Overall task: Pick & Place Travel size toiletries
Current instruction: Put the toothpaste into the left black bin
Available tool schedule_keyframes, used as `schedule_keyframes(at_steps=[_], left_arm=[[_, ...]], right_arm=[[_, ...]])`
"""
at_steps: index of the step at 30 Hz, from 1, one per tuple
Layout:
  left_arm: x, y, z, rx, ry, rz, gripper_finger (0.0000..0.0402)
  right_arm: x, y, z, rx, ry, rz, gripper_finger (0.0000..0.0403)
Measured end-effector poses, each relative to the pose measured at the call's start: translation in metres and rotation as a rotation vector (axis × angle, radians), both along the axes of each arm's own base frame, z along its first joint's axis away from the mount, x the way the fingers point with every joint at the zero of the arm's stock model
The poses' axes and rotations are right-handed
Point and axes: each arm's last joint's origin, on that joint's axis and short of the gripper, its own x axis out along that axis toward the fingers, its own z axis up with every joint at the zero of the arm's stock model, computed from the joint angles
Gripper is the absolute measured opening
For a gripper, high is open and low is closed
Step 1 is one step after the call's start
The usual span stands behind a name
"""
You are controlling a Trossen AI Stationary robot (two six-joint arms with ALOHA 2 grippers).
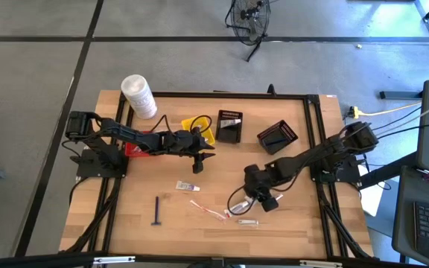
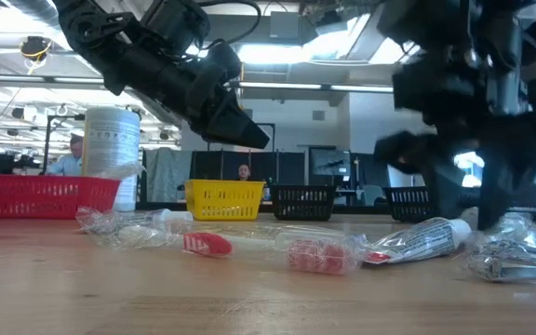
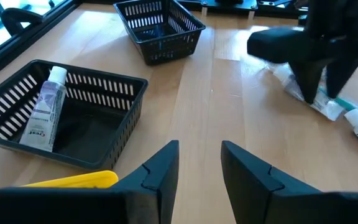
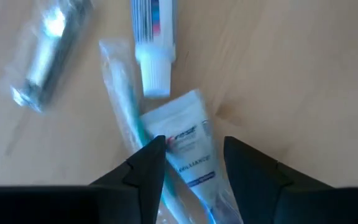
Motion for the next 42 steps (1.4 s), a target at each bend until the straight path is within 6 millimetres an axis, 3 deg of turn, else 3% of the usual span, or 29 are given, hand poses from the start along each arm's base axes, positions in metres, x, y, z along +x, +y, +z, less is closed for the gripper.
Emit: schedule_keyframes(at_steps=[8,18,22,26,31,36,39,42], left_arm=[[0.000,0.000,0.000,0.002,0.003,0.003,0.0116],[0.000,0.001,0.000,0.011,0.004,0.018,0.0116],[0.000,0.001,0.000,0.011,0.004,0.018,0.0116],[0.000,0.001,0.000,0.011,0.004,0.019,0.0116],[0.000,0.001,0.000,0.011,0.004,0.019,0.0116],[0.000,0.001,0.000,0.015,0.005,0.028,0.0116],[-0.001,0.003,0.000,0.054,0.011,0.105,0.0116],[-0.002,0.006,-0.001,0.097,0.021,0.192,0.0116]], right_arm=[[0.003,0.000,-0.010,-0.025,0.004,0.060,0.0145],[0.012,-0.009,-0.008,-0.011,-0.047,0.031,0.0068],[0.021,-0.016,0.001,-0.035,-0.042,0.029,0.0056],[0.036,-0.026,0.025,-0.138,-0.072,0.057,0.0058],[0.055,-0.057,0.053,-0.401,-0.125,-0.052,0.0065],[0.064,-0.104,0.065,-0.613,-0.148,-0.251,0.0061],[0.066,-0.136,0.068,-0.632,-0.165,-0.391,0.0057],[0.072,-0.162,0.067,-0.539,-0.240,-0.464,0.0056]])
